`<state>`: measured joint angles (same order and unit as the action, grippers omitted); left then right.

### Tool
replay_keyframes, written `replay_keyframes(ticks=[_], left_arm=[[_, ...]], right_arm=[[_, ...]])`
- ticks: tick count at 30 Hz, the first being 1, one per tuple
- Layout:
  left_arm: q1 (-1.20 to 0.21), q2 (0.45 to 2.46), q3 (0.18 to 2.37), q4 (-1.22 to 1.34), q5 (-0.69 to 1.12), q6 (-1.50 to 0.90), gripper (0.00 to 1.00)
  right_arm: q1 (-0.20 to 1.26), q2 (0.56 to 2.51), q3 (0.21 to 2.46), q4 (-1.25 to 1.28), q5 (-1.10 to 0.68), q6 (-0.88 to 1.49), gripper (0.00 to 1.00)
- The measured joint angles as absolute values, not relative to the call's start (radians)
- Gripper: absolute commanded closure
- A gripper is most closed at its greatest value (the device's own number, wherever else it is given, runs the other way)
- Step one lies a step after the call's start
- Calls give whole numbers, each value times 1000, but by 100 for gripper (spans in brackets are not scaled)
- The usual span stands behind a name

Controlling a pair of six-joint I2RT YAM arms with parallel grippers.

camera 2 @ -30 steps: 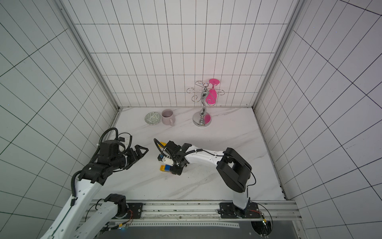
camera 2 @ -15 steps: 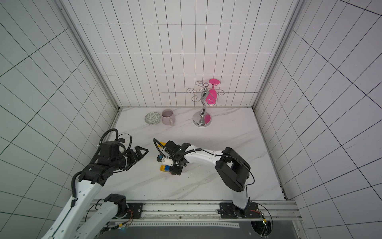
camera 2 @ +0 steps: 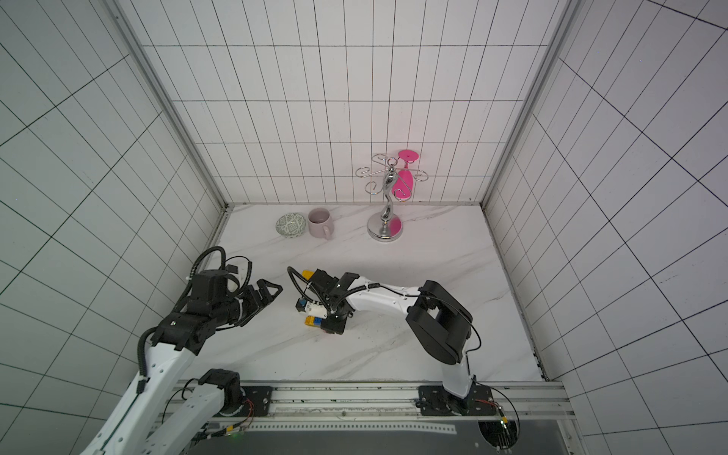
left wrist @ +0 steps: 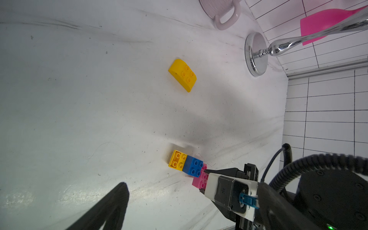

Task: Assemble the letter s with lego
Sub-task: Assemble the lego brick with the lego brick.

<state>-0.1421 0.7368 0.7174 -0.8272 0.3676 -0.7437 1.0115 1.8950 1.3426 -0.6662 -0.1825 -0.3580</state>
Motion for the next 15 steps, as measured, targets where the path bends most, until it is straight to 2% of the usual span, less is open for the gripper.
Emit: replay_keyframes(ticks=[15], left_arm=[[-147,773,710,-773,371,-770,2]], right_arm=[[872,1786,1203,-640,-101,-154,85]])
